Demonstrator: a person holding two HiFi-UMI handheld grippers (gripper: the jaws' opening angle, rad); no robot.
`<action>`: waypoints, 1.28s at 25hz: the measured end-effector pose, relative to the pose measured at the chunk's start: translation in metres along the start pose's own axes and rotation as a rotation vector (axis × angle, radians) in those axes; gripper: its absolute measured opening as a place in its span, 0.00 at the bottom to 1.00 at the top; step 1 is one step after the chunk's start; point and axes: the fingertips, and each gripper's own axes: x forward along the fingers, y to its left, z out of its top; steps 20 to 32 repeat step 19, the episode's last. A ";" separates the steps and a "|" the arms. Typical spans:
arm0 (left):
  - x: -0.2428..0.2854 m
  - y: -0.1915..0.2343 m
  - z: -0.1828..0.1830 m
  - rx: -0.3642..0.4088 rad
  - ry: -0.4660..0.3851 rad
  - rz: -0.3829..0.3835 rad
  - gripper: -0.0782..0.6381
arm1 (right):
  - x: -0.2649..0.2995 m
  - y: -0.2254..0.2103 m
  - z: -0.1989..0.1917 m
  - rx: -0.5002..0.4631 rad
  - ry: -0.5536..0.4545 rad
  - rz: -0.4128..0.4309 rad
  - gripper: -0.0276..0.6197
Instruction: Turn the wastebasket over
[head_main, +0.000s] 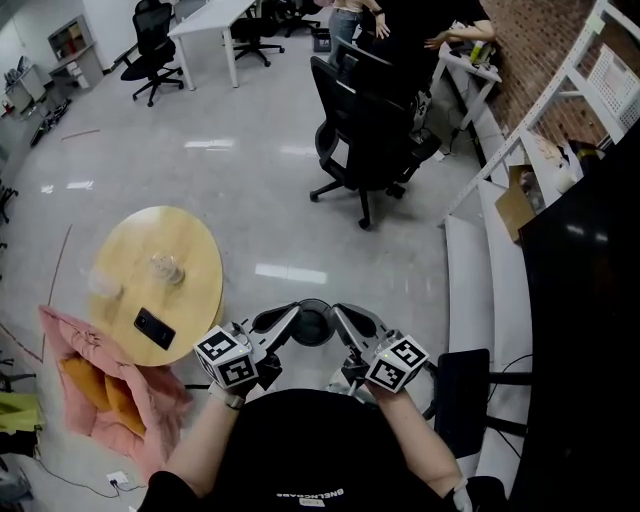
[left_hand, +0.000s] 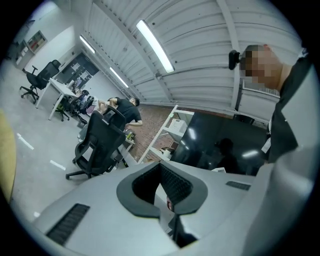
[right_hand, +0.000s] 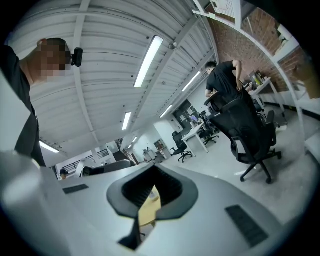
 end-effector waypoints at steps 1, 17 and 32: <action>-0.002 0.003 0.003 -0.002 -0.010 0.009 0.13 | 0.001 -0.001 0.000 0.002 0.001 -0.004 0.05; 0.002 0.005 0.037 0.130 0.002 0.018 0.13 | 0.016 0.003 0.030 -0.009 -0.024 -0.006 0.05; 0.002 0.003 0.039 0.163 0.009 0.022 0.13 | 0.017 0.005 0.031 -0.026 -0.021 -0.004 0.05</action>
